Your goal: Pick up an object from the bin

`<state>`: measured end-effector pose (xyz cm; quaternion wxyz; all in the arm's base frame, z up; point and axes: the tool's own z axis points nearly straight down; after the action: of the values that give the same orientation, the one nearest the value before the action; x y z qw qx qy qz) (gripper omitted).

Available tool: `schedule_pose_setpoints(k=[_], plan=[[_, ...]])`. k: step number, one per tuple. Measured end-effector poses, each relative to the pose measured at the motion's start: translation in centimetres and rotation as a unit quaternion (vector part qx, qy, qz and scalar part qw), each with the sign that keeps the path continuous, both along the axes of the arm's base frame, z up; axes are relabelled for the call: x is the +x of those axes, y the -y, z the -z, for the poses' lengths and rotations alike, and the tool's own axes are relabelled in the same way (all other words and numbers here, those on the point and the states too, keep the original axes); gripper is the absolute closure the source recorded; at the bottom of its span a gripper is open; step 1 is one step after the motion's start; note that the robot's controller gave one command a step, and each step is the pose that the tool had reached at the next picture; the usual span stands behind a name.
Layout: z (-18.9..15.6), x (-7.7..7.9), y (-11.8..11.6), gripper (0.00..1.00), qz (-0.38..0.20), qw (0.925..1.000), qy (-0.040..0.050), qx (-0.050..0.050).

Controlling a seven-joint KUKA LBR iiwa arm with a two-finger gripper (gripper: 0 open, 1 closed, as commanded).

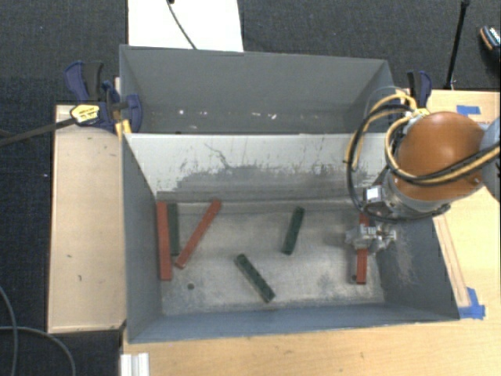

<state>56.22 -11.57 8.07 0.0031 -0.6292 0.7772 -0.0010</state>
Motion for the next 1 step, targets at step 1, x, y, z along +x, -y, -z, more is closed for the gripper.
schedule_pose_setpoints(k=[1], plan=[[-8.63,0.21,-0.03,1.0,0.003,1.0,0.0014,-0.001]])
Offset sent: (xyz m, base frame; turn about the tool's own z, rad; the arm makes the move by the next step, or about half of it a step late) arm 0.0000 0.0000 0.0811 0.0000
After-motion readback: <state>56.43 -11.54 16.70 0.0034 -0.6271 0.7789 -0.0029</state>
